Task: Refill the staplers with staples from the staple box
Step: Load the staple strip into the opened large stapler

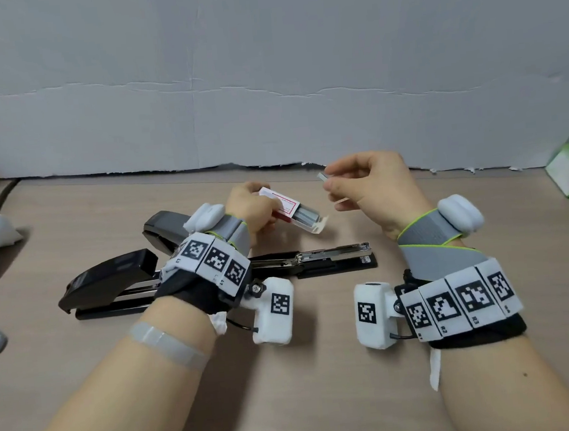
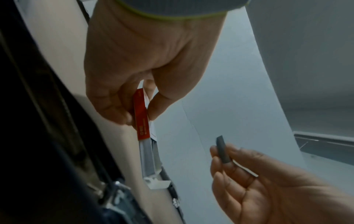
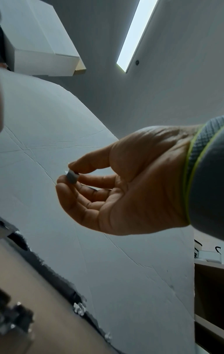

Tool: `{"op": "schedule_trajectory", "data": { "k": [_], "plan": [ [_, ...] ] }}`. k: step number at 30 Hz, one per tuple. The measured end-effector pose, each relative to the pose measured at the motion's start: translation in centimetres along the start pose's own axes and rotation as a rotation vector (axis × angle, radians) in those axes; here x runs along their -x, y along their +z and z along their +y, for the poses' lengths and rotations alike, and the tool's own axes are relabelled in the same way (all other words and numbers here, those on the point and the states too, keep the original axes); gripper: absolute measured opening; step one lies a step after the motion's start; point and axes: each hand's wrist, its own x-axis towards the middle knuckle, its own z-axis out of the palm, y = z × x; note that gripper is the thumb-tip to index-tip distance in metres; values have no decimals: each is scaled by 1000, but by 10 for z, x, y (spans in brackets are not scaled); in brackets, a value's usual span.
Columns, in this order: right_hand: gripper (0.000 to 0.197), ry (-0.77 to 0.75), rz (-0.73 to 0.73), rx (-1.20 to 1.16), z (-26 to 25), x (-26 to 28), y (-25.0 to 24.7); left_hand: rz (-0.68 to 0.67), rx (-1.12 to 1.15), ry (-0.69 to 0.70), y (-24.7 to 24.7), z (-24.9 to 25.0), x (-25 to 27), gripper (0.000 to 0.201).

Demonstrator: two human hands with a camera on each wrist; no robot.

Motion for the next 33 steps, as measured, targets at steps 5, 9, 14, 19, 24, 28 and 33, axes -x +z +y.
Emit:
{"op": "schedule_trajectory", "data": {
  "k": [5, 9, 14, 19, 24, 28, 33],
  "plan": [
    [17, 5, -33, 111, 4, 3, -2, 20, -146, -6, -1, -5, -1, 41],
    [11, 9, -78, 283, 13, 4, 2, 79, -336, 32, -1, -7, -1, 46],
    [8, 40, -135, 526, 21, 6, -2, 117, -561, 185, -10, 1, 16, 56],
    [13, -17, -309, 774, 20, 16, -7, -188, -835, 250, -22, -6, 47, 47],
    [9, -63, -422, 848, 22, 26, -1, -321, -1056, 228, -33, -12, 60, 52],
    [13, -74, -411, 870, 26, 31, 1, -340, -1116, 218, -43, -13, 62, 49],
    [10, -84, -393, 882, 27, 32, 2, -374, -1164, 223, -50, -13, 64, 47]
  ]
}}
